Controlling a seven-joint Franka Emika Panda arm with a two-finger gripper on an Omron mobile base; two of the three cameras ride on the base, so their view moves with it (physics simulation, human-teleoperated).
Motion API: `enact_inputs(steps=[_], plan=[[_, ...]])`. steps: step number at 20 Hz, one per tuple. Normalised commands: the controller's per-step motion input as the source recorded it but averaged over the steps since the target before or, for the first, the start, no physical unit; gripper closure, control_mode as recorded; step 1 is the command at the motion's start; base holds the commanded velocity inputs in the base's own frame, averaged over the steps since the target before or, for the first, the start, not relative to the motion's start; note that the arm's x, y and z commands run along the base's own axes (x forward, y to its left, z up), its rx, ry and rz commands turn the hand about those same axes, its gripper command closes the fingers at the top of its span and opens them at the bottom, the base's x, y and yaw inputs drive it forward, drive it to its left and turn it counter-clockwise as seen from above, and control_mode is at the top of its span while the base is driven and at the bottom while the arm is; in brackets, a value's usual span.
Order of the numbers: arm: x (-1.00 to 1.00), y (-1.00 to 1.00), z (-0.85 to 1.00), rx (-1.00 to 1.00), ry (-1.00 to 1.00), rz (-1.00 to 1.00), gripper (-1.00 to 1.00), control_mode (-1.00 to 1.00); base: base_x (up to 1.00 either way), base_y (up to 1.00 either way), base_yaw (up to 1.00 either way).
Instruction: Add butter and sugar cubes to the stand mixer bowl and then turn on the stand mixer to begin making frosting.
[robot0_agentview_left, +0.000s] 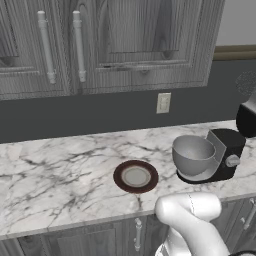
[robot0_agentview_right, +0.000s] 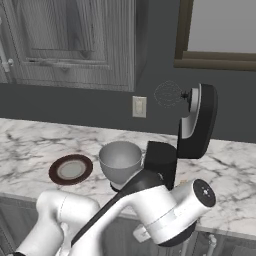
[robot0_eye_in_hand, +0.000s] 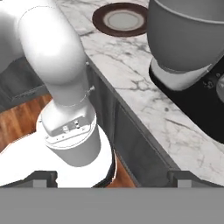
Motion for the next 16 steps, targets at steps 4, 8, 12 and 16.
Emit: enact_inputs(steps=[4,8,12,16], plan=[[0.46,-0.47,-0.02,0.13,0.0,0.04,-1.0,-1.0,0.0,0.0,0.0],[0.49,-0.35,-0.02,0.16,-0.04,0.08,-1.0,-1.0,0.0,0.0,0.0],[0.48,-0.22,-0.05,0.16,-0.11,0.12,-1.0,-1.0,0.0,0.0,0.0],[0.47,-0.13,-0.11,0.15,-0.12,0.08,-1.0,-1.0,0.0,0.0,0.0]])
